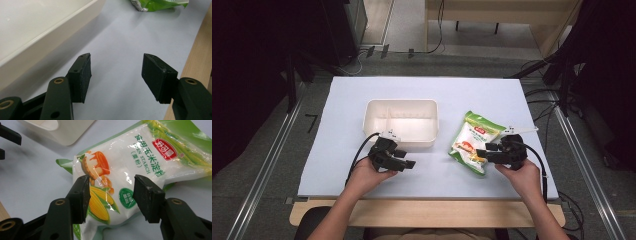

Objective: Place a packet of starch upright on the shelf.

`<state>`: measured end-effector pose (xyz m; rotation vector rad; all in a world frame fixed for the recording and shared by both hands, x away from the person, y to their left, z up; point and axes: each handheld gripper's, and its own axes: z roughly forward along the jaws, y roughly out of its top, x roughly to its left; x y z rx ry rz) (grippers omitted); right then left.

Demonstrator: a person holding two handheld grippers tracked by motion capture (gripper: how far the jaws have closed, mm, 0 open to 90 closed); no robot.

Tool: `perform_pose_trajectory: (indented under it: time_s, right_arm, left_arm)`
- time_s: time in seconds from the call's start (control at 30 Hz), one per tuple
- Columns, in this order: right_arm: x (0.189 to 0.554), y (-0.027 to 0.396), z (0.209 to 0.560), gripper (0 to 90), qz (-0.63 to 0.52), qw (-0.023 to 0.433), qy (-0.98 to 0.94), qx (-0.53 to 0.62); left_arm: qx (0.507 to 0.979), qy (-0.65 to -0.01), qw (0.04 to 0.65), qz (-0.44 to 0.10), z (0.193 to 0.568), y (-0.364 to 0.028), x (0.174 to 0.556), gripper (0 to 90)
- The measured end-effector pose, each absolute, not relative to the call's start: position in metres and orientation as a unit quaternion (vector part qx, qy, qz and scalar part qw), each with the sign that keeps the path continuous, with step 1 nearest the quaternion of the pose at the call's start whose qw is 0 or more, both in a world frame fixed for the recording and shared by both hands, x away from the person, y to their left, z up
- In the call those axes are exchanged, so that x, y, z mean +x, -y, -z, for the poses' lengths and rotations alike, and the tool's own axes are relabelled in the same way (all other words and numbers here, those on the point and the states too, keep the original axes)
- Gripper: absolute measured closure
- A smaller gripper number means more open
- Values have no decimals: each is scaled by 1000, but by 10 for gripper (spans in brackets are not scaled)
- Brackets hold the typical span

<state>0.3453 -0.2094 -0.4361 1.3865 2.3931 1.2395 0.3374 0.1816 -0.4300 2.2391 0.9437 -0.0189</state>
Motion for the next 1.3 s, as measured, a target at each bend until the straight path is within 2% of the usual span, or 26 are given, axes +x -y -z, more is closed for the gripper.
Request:
perform_pose_trajectory:
  time_s: [0.17, 0.3, 1.3]
  right_arm:
    - [344, 212, 433, 509, -406, 64, -787, 461]
    - [343, 217, 431, 477, -415, 68, -776, 470]
    - [342, 219, 429, 396, -394, 89, -787, 467]
  left_arm:
    - [866, -362, 345, 7, 430, -180, 338, 417]
    - [865, -363, 346, 7, 430, -180, 338, 417]
    - [866, -363, 343, 12, 431, -181, 340, 417]
